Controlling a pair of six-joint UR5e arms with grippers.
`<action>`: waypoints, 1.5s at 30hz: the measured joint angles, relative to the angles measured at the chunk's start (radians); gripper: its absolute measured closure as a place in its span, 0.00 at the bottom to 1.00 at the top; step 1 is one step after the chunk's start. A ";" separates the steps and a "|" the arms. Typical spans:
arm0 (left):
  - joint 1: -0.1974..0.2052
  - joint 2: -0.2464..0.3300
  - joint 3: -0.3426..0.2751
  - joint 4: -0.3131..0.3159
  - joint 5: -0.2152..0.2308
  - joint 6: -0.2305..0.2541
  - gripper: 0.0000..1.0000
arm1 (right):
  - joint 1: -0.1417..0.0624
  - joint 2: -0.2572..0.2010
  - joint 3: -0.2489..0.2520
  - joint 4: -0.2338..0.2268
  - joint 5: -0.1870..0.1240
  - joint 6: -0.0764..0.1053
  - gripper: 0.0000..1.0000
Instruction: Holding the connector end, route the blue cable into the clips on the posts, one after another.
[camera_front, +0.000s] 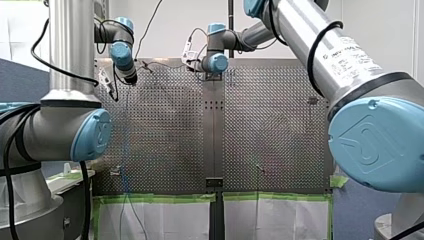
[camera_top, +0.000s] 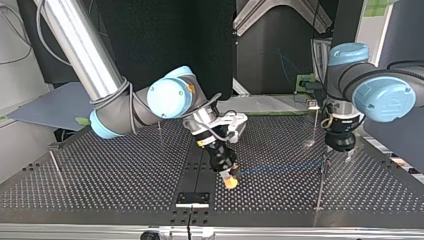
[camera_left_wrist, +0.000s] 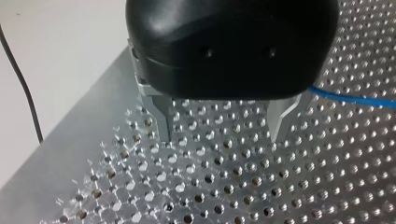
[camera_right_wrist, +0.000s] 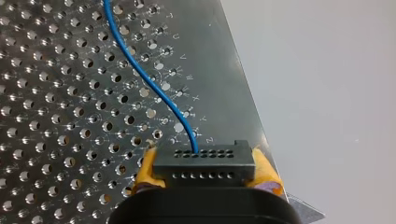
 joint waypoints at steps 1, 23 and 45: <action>-0.002 0.008 -0.008 0.001 -0.002 0.000 0.00 | 0.000 0.000 0.000 0.001 0.000 0.000 1.00; -0.067 0.164 -0.092 0.026 0.033 -0.005 0.00 | 0.000 0.000 0.001 0.001 0.005 0.007 1.00; -0.102 0.206 -0.092 0.078 0.027 0.130 0.00 | 0.002 0.000 0.001 0.007 0.004 0.007 1.00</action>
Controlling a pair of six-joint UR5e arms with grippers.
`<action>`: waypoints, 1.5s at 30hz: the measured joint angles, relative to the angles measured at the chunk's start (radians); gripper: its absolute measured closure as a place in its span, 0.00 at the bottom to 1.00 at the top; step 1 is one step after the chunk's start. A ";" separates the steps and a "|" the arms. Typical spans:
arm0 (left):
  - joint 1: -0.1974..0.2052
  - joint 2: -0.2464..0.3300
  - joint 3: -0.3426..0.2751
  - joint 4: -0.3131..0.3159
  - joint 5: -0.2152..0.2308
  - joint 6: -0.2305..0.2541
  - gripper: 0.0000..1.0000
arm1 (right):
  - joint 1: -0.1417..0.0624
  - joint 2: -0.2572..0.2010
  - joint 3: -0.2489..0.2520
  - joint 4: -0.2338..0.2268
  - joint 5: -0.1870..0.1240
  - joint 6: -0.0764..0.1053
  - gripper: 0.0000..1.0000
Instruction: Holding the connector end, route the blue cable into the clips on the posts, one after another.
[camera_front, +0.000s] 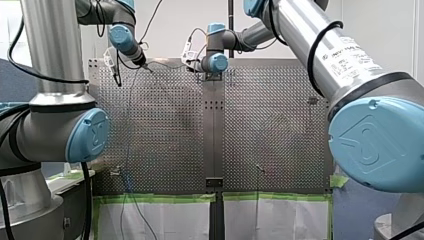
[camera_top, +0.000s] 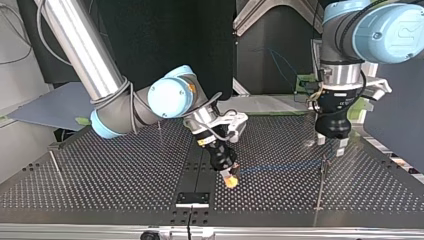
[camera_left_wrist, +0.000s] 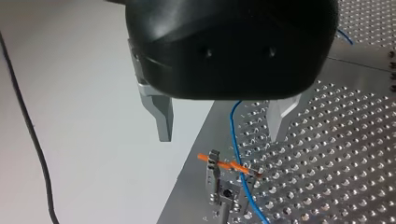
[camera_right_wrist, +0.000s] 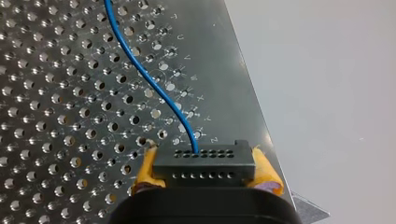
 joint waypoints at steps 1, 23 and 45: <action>0.000 0.000 0.000 0.002 -0.003 0.009 0.00 | 0.000 0.000 0.000 0.000 0.000 0.000 1.00; -0.025 -0.031 0.000 0.018 -0.041 0.129 0.00 | -0.002 0.000 0.002 0.004 0.000 -0.003 1.00; -0.054 -0.032 0.000 0.019 -0.055 0.152 0.00 | -0.005 0.000 0.006 0.017 -0.001 -0.009 1.00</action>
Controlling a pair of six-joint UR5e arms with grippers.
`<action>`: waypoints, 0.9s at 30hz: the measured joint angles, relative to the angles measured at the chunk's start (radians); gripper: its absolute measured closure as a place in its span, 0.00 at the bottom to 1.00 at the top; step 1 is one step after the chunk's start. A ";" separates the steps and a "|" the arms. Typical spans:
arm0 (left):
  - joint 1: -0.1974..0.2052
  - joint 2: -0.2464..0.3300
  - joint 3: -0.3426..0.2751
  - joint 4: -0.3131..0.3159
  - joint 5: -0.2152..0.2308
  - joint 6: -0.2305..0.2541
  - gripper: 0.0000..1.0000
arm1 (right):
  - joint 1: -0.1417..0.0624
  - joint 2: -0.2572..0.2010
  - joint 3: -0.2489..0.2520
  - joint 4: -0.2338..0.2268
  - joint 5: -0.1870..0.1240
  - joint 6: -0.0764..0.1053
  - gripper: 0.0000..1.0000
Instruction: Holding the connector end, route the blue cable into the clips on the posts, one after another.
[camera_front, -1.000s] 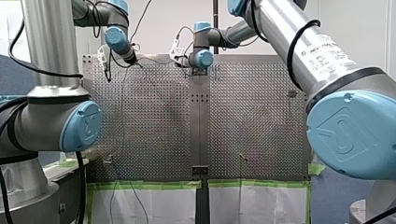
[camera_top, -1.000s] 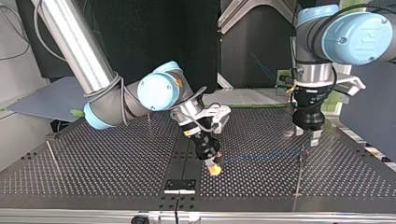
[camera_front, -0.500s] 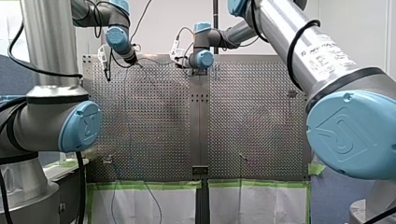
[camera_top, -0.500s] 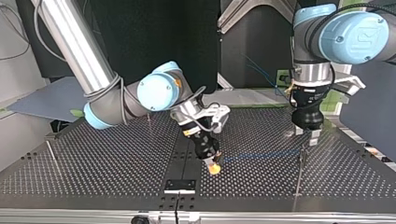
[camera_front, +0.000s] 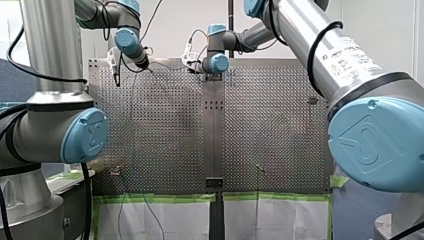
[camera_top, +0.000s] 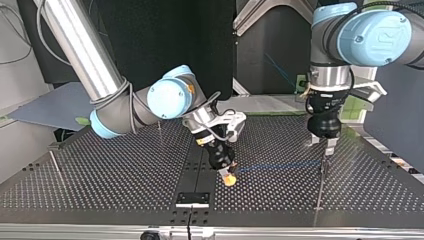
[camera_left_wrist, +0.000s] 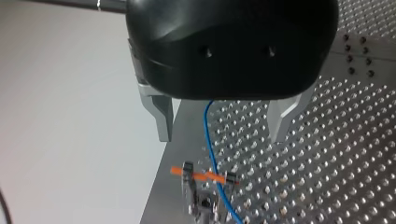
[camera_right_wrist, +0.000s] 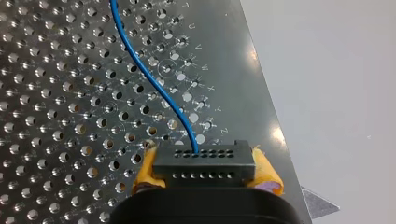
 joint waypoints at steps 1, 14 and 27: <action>-0.002 0.000 0.000 0.001 0.007 0.007 0.00 | 0.000 0.000 0.000 0.000 0.000 0.000 1.00; -0.044 -0.040 0.071 0.027 0.047 0.120 0.00 | -0.002 0.000 0.000 -0.001 0.000 0.000 1.00; -0.079 -0.155 0.173 0.002 -0.002 0.166 0.00 | -0.003 0.000 0.000 -0.001 -0.001 -0.004 1.00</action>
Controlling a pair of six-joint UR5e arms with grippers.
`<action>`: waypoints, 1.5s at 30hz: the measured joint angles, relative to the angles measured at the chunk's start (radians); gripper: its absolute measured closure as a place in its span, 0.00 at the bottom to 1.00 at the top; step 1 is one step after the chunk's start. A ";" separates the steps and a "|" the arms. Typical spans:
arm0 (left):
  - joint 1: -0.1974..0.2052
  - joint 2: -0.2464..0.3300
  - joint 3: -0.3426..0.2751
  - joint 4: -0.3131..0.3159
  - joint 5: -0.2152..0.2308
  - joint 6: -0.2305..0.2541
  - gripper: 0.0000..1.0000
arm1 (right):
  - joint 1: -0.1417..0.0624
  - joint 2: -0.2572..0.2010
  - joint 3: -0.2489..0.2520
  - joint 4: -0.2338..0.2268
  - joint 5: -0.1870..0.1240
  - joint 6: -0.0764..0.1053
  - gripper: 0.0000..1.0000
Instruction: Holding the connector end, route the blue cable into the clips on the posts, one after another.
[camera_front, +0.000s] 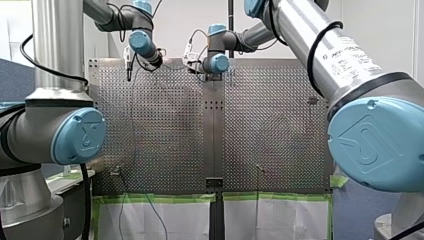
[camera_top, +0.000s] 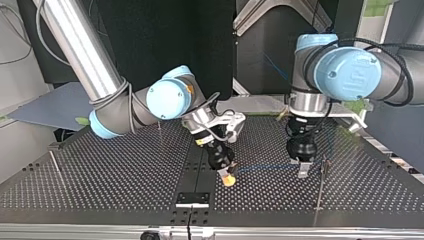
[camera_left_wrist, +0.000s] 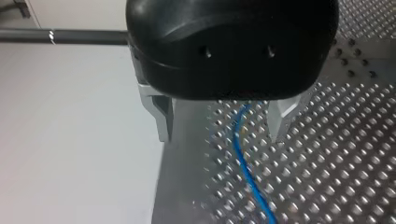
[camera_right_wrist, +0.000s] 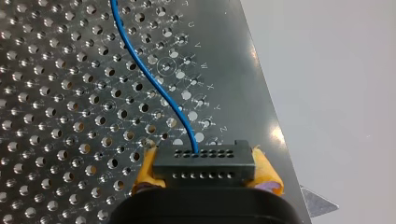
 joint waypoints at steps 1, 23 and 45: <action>0.001 -0.008 0.004 0.001 -0.006 0.001 0.00 | 0.000 0.000 0.000 0.000 0.000 0.000 1.00; 0.004 -0.059 0.075 0.014 -0.059 0.003 0.13 | -0.007 0.000 0.000 -0.002 -0.001 -0.004 1.00; -0.014 -0.059 0.076 -0.007 -0.091 0.000 1.00 | -0.008 0.000 0.000 0.002 -0.003 -0.005 1.00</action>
